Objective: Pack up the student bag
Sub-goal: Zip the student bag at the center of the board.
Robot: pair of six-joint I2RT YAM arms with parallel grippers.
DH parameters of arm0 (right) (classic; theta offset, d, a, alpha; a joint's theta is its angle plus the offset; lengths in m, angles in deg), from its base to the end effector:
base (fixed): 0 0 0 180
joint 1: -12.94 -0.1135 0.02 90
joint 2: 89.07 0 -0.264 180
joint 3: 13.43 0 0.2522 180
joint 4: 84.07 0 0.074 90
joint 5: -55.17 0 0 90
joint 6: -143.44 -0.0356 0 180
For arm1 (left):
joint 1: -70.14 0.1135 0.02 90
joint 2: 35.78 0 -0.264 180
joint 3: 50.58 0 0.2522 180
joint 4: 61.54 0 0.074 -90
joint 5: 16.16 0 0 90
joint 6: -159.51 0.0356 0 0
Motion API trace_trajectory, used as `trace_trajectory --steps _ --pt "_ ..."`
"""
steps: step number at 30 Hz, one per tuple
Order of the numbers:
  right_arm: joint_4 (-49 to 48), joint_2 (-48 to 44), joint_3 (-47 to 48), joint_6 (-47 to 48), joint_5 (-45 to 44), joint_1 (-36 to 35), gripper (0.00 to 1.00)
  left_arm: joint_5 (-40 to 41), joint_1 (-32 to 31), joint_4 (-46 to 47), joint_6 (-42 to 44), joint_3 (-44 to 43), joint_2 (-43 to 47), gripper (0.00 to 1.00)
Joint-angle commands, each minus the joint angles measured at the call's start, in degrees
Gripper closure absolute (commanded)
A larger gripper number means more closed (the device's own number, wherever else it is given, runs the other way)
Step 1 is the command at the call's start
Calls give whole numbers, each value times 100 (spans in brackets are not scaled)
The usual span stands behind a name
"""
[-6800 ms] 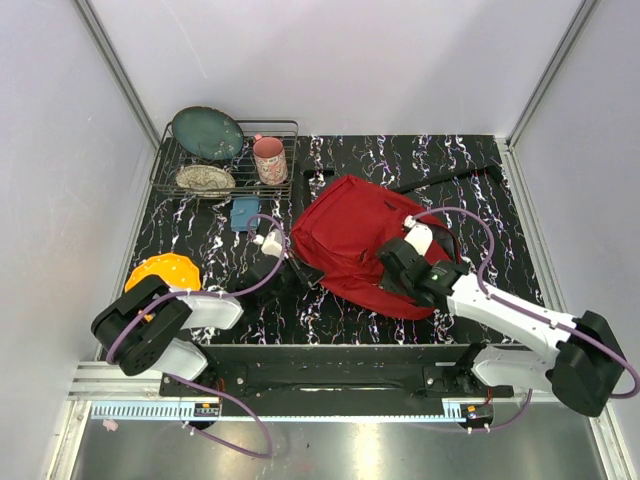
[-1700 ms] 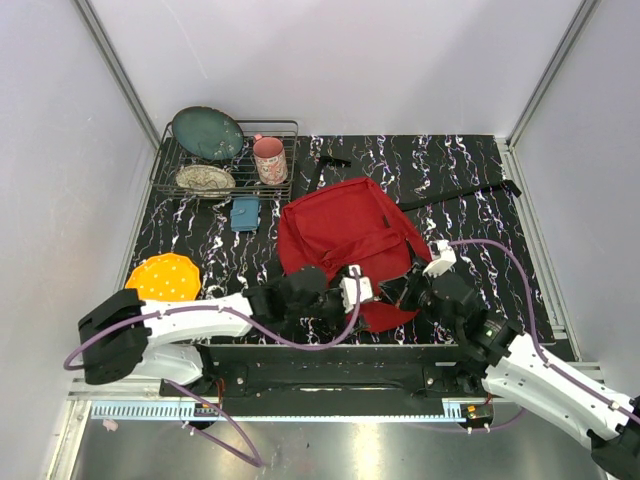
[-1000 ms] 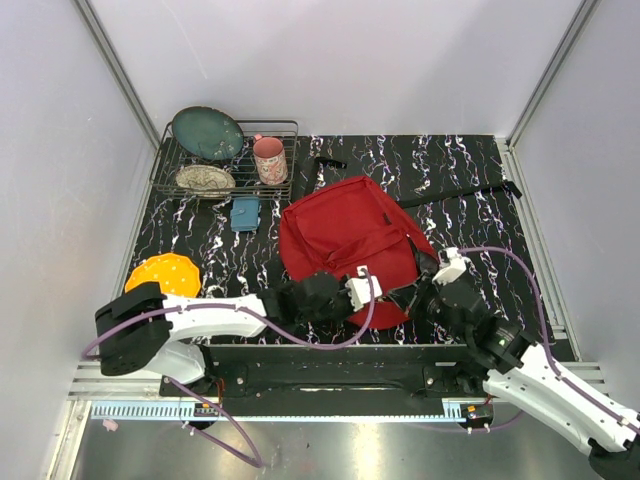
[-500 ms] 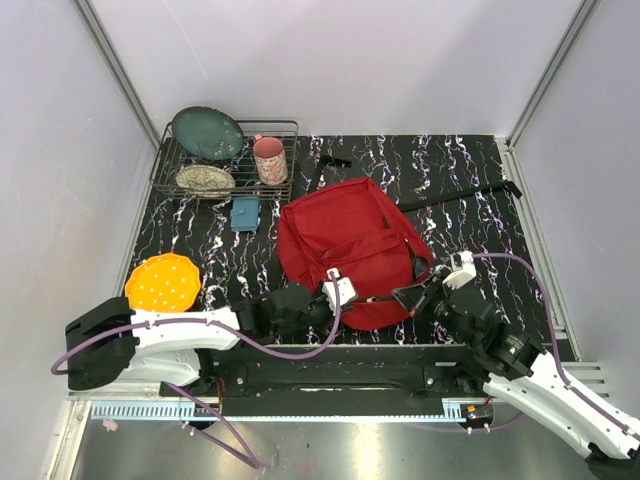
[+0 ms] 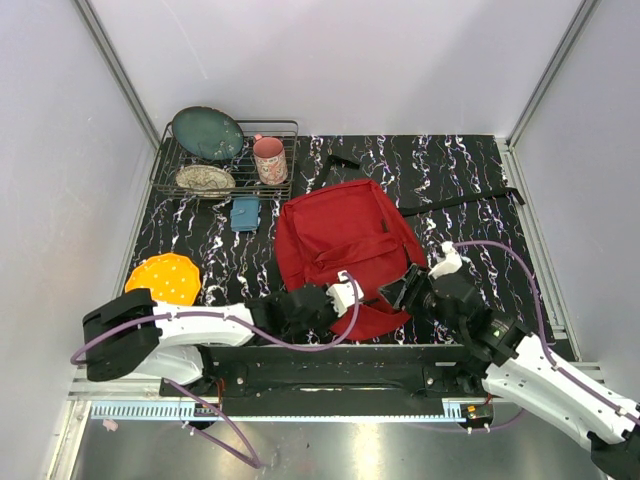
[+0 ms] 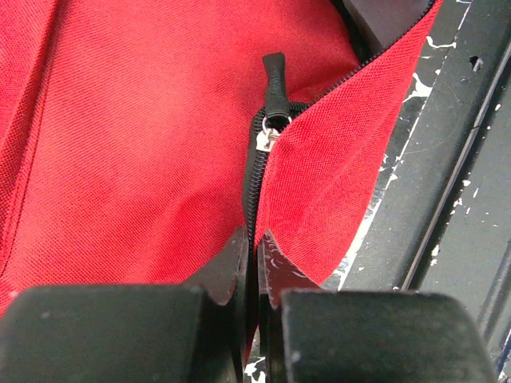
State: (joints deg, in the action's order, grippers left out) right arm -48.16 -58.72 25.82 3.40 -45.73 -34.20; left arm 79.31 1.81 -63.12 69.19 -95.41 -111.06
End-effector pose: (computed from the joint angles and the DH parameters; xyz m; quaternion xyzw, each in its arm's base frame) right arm 0.0991 0.0969 0.2364 0.0711 0.8473 0.3365 0.4047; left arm 0.1003 -0.2433 0.1830 0.4695 0.7373 -0.2385 0.4233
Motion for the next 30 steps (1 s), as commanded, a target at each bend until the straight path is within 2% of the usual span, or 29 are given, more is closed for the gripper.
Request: trace_trajectory --steps 1,4,9,13,19,27,30 --pt "237 23 245 -313 508 20 39 305 -224 337 -118 -242 -144 100" --pt "325 251 193 -673 676 11 39 559 -408 355 -100 -198 -232 100" --pt "-281 918 -70 -981 940 20 40 1217 -803 477 -65 -189 -399 100" --pt "-378 1315 -115 -1078 923 11 42 1675 -1032 644 -65 -145 -478 100" --pt "-545 1307 -396 -1297 1054 20 44 2115 -1261 1066 -57 -13 -513 100" --pt "-1362 1149 -844 -2009 888 11 47 2555 -1586 1453 242 5 -759 100" --pt "-1652 1105 -1020 -2255 835 11 52 2573 -1657 1480 225 -13 -812 100"
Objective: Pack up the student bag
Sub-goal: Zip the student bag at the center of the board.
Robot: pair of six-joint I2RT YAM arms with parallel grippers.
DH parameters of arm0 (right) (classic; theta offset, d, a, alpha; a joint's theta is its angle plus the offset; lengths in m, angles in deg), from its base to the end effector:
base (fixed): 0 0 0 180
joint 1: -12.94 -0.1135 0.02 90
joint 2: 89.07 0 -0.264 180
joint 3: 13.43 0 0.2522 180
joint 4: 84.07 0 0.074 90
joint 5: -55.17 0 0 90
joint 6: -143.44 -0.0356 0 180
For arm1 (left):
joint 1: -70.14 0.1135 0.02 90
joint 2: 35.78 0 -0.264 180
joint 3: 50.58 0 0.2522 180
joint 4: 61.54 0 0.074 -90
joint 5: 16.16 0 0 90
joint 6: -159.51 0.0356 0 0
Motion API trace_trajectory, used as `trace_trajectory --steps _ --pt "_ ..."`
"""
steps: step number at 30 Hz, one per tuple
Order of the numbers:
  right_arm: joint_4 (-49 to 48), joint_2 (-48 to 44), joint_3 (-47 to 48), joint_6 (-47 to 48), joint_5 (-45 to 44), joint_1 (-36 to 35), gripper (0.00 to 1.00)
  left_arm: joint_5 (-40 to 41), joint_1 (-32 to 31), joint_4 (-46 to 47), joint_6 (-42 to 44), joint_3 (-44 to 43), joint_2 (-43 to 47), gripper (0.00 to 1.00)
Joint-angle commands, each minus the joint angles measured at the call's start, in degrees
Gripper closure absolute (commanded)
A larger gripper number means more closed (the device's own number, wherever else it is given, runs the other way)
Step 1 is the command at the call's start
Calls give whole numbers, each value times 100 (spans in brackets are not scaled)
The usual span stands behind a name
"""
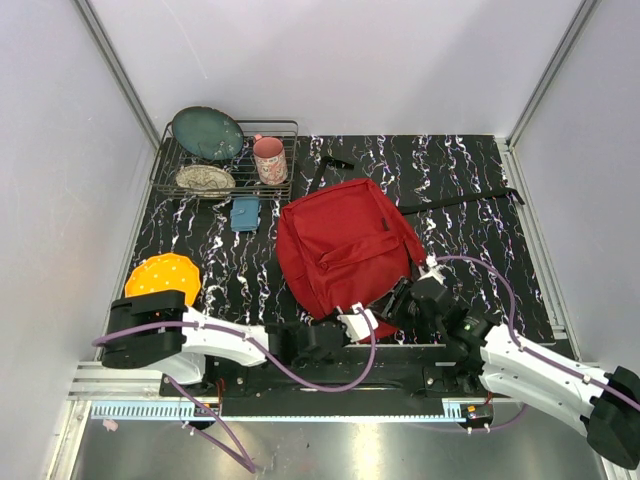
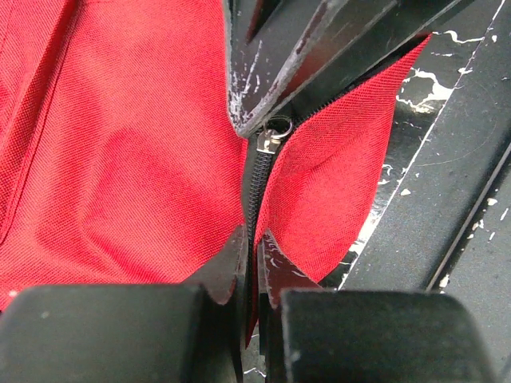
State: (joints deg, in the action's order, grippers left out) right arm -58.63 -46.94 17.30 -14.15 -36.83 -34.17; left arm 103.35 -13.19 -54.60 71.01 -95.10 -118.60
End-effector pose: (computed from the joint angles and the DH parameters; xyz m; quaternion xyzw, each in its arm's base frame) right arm 0.1092 0.1157 0.1750 0.1666 0.8785 0.3683 0.2545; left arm 0.0493 -0.2707 0.1645 0.4766 0.7066 -0.1423 0.5033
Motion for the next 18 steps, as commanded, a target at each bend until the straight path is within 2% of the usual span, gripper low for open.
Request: trace_trajectory --steps 1,10,14,18 --pt "-719 -91 -211 -527 -64 18 60 177 -183 636 26 -35 -76 100" --pt "-685 -609 -300 -563 -336 18 89 283 -263 610 0 -53 -164 100" --pt "-694 -820 -326 -501 -450 9 92 274 -272 618 17 -61 -181 100" --pt "-685 -706 -309 -492 -442 9 85 291 -289 610 79 -88 -208 100"
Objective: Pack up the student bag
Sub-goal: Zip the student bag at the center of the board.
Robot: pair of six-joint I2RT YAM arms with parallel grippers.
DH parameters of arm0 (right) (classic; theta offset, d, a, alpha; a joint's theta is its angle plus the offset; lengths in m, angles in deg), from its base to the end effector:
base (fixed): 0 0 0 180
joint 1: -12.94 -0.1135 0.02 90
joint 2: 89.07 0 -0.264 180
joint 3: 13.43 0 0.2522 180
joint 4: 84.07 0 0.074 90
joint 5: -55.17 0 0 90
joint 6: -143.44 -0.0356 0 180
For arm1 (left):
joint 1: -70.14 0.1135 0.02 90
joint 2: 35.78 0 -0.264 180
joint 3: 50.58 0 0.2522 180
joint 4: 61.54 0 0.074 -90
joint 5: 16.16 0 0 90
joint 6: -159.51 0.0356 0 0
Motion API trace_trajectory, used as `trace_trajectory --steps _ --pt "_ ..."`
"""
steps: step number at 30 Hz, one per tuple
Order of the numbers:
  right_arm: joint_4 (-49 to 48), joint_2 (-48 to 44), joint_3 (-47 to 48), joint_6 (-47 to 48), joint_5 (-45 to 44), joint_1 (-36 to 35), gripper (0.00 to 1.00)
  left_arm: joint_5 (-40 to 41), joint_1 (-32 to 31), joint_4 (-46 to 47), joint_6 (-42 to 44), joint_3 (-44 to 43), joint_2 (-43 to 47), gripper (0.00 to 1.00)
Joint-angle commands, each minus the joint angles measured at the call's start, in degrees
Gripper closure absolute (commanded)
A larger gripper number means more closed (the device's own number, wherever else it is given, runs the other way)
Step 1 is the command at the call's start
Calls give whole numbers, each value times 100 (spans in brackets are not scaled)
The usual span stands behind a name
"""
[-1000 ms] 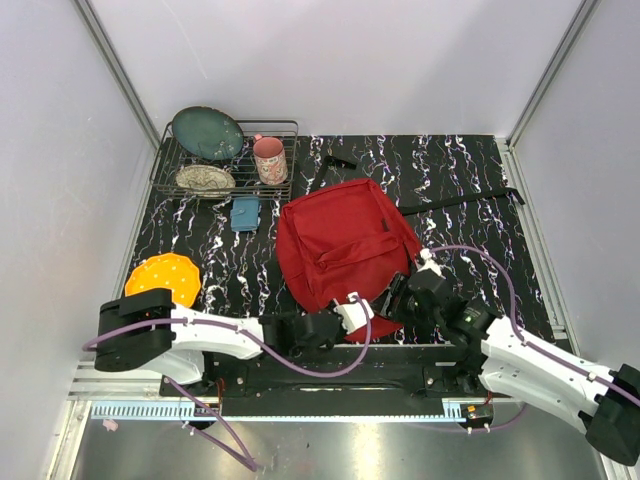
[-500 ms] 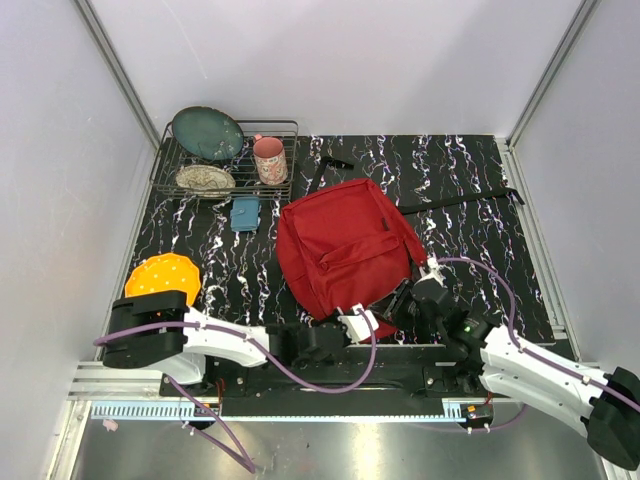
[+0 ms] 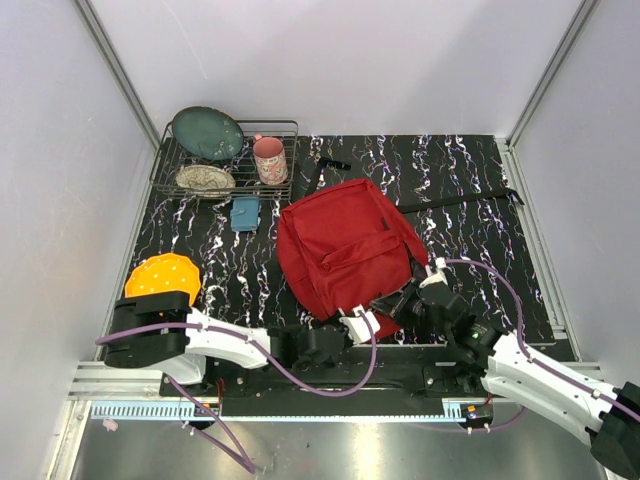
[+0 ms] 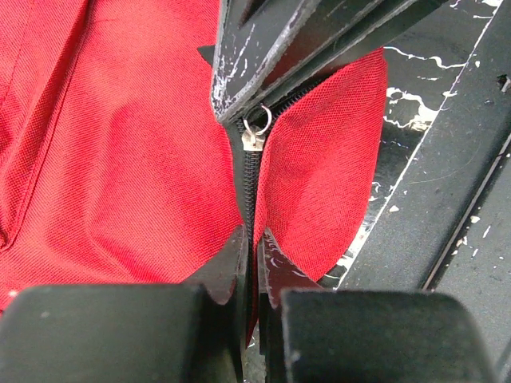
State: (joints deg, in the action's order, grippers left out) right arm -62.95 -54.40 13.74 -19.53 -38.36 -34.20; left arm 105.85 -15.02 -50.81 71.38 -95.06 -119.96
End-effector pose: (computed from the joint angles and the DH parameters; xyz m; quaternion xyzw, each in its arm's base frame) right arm 0.1030 0.1078 0.1783 0.2074 0.8343 0.4288 0.2776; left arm 0.0423 -0.2758 0.1646 0.4687 0.6969 -0.1468 0.5226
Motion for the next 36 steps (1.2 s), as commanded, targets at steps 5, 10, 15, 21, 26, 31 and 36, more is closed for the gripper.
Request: trace_trajectory --steps 5,10,15,21,26,31,36 --pt "-498 337 21 81 -175 20 71 77 -123 232 77 -119 -72 100" --pt "-656 461 30 107 -87 20 69 95 -149 232 59 -153 -90 100" --pt "-648 409 39 195 -25 20 75 86 -150 223 68 -154 -107 100" --pt "-674 382 4 221 -7 20 99 139 -158 205 86 -198 -151 100" --pt "-674 207 100 476 19 20 100 244 -158 22 -28 -241 -204 100" --pt "53 -329 250 705 -498 11 100 508 -158 -58 -116 -172 -213 100" --pt "643 -988 338 881 -1079 11 100 569 -150 -76 -169 -66 -143 100"
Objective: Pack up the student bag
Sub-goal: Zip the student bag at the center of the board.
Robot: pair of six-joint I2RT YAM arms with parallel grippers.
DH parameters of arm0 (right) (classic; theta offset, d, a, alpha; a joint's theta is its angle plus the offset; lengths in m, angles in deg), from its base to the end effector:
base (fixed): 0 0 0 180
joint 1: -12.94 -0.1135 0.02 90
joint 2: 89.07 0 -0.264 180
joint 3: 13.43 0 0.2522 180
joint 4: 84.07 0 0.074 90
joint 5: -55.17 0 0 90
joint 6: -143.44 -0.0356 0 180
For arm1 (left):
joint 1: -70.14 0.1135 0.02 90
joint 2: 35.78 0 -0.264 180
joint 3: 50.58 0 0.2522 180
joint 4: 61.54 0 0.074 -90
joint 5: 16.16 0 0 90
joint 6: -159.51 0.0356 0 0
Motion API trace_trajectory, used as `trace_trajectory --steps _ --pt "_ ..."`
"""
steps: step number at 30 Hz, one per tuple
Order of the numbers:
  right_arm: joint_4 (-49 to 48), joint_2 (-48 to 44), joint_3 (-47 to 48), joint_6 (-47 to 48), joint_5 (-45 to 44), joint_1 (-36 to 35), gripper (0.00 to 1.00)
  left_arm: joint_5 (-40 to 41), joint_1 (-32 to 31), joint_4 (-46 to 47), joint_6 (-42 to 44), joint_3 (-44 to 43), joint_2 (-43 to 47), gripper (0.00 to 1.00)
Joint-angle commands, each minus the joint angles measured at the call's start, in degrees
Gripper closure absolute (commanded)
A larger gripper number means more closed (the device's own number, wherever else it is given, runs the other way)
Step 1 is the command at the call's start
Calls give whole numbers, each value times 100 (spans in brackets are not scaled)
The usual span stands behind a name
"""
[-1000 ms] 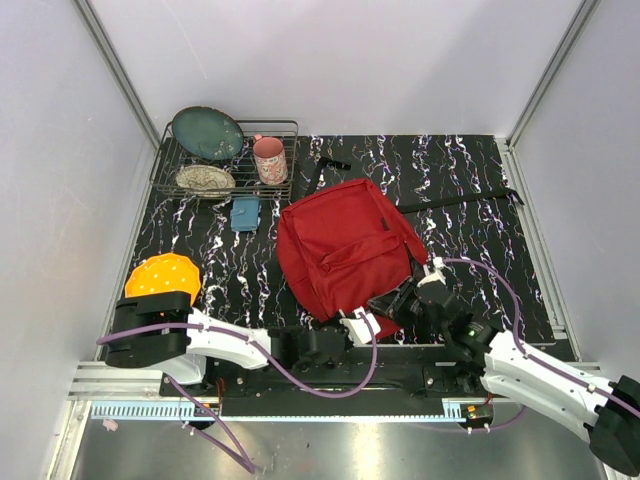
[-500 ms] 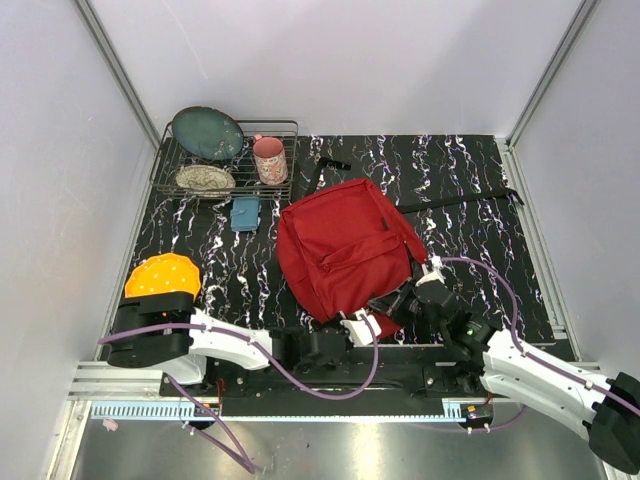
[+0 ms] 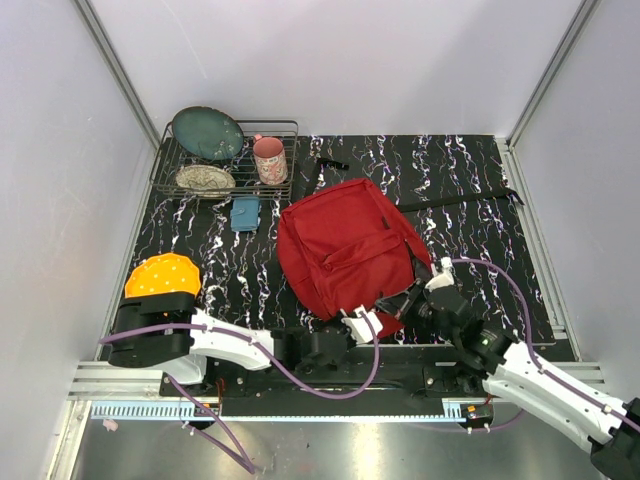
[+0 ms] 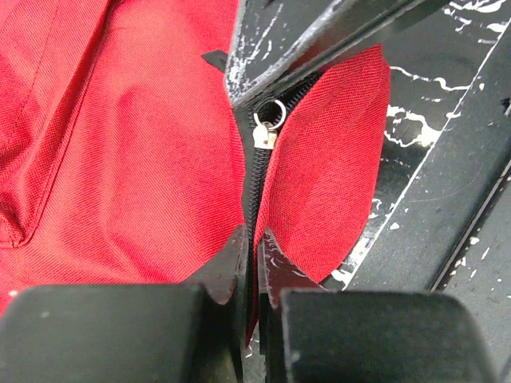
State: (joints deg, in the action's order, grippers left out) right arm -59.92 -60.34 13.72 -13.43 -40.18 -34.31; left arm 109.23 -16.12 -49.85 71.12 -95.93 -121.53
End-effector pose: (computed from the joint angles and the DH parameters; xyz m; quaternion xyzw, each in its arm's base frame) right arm 0.0969 0.1000 0.1859 0.1686 0.8293 0.4244 0.3221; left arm 0.0390 -0.2809 0.1638 0.4571 0.6977 -0.1336 0.5351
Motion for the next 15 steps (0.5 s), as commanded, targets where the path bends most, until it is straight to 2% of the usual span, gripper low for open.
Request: trace_trajectory --steps 1,8,15 --pt "636 -464 392 280 -985 22 100 231 -49 -163 -143 65 24 100" --pt "1026 -1080 349 315 -1268 31 100 301 -49 -234 -380 180 68 100" --pt "657 -887 349 500 -1056 31 100 284 -40 -251 -337 84 6 100"
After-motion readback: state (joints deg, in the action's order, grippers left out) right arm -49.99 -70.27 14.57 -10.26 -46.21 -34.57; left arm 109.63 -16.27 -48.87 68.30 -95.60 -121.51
